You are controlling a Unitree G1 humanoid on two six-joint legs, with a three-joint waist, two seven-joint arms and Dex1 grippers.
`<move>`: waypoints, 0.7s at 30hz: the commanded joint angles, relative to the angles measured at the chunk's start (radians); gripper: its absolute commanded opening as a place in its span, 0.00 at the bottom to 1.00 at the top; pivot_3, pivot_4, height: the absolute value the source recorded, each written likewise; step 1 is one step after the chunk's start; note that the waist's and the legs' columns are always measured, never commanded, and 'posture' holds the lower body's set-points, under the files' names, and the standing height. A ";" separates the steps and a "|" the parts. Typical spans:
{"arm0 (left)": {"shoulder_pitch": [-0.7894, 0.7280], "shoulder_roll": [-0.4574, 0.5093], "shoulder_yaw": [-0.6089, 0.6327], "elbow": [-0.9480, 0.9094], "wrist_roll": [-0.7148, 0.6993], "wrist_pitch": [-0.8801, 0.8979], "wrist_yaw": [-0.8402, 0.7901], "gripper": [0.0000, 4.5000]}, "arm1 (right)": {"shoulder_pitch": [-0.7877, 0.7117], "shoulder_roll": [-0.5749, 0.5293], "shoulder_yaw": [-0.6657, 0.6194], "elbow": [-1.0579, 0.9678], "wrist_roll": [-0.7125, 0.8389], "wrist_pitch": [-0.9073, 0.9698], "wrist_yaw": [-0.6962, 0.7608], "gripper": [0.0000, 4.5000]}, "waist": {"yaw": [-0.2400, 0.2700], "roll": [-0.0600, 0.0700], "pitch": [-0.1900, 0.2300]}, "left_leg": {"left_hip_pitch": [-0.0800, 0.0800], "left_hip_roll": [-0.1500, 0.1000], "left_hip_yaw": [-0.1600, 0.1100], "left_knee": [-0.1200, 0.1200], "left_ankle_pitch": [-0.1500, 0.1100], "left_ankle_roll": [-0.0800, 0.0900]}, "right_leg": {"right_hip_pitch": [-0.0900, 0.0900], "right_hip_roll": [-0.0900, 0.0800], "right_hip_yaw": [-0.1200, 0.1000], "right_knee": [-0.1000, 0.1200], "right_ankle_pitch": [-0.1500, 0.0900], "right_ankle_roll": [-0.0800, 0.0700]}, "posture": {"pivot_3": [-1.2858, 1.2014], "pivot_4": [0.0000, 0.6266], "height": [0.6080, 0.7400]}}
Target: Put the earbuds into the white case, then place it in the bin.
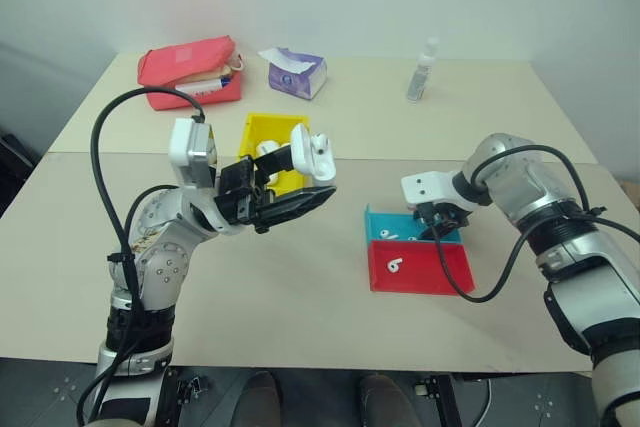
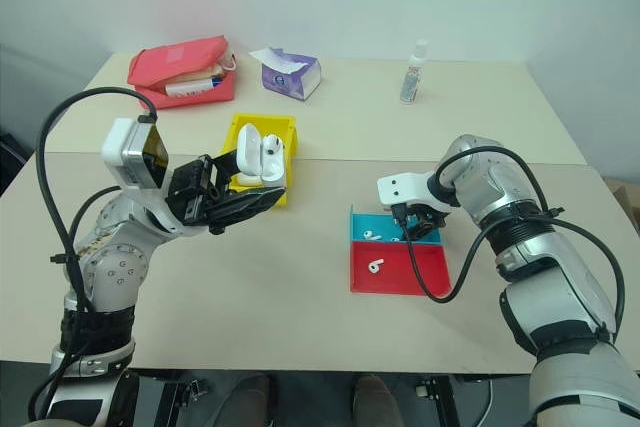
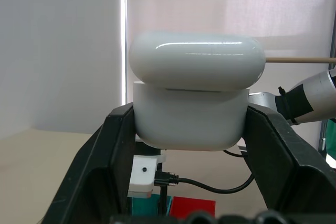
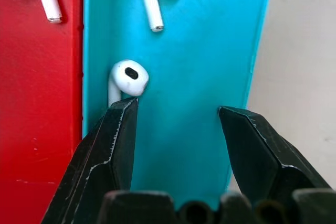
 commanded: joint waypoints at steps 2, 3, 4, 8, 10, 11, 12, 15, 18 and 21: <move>-0.005 0.005 0.003 -0.047 -0.016 -0.011 0.002 0.62 | -0.029 0.018 -0.030 0.030 -0.019 -0.002 -0.061 0.64 | -0.002 0.000 0.000 | 0.000 0.000 0.000 0.000 0.000 0.000 | 0.000 0.000 0.000 0.000 0.000 0.000 | 0.52 0.24 1.00; -0.005 0.006 0.003 -0.048 -0.017 -0.010 0.003 0.62 | -0.032 0.021 -0.032 0.036 -0.020 -0.003 -0.066 0.64 | -0.002 0.000 0.000 | 0.001 0.000 0.000 0.000 0.000 0.000 | 0.000 0.000 0.000 0.001 0.000 0.000 | 0.52 0.24 1.00; -0.004 0.007 0.003 -0.050 -0.018 -0.009 0.003 0.62 | -0.034 0.022 -0.034 0.039 -0.021 -0.005 -0.069 0.64 | -0.002 0.000 0.000 | 0.001 0.000 0.000 0.000 0.000 0.000 | 0.000 0.000 0.000 0.001 0.000 0.000 | 0.52 0.24 1.00; -0.001 0.013 0.005 -0.058 -0.026 -0.001 0.005 0.62 | -0.051 0.016 -0.069 0.025 0.029 -0.002 -0.024 0.64 | -0.001 0.000 0.000 | 0.001 0.000 0.000 0.000 0.000 0.000 | 0.000 0.000 0.000 0.001 0.000 0.000 | 0.52 0.24 1.00; -0.001 0.018 0.005 -0.059 -0.031 0.002 0.005 0.62 | -0.064 0.015 -0.084 0.010 0.048 0.002 0.007 0.64 | -0.001 0.000 0.000 | 0.000 0.000 0.000 0.000 0.000 0.000 | 0.000 0.000 0.000 0.001 0.000 0.000 | 0.52 0.24 1.00; -0.001 0.020 0.005 -0.059 -0.033 0.002 0.005 0.62 | -0.068 0.014 -0.088 0.006 0.053 0.002 0.016 0.64 | -0.001 0.000 0.000 | 0.000 0.000 0.000 0.000 0.000 0.000 | 0.000 0.000 0.000 0.001 0.000 0.000 | 0.52 0.24 1.00; -0.002 0.023 0.005 -0.059 -0.035 0.003 0.006 0.62 | -0.073 0.015 -0.092 0.001 0.059 -0.003 0.020 0.64 | -0.001 0.000 0.000 | 0.000 0.000 0.000 0.000 0.000 0.000 | 0.000 0.000 0.000 0.001 0.000 0.000 | 0.52 0.24 1.00; -0.007 0.029 0.005 -0.053 -0.039 0.006 0.002 0.62 | -0.093 0.036 -0.108 -0.029 0.092 0.010 0.043 0.64 | -0.003 0.000 0.000 | 0.001 0.000 0.000 0.000 0.000 0.000 | 0.000 0.000 0.000 0.001 0.000 0.000 | 0.52 0.24 1.00; -0.012 0.032 0.004 -0.050 -0.040 0.006 0.003 0.62 | -0.075 0.052 -0.099 -0.082 0.105 0.021 0.068 0.64 | -0.003 0.000 0.000 | 0.001 0.000 0.000 0.000 0.000 0.000 | 0.000 0.000 0.000 0.002 0.000 0.000 | 0.52 0.24 1.00; -0.012 0.034 0.005 -0.053 -0.040 0.007 0.008 0.62 | -0.055 0.059 -0.091 -0.113 0.104 0.033 0.068 0.64 | -0.002 0.000 0.000 | 0.001 0.000 0.000 0.000 0.000 0.000 | 0.000 0.000 0.000 0.002 0.000 0.000 | 0.52 0.24 1.00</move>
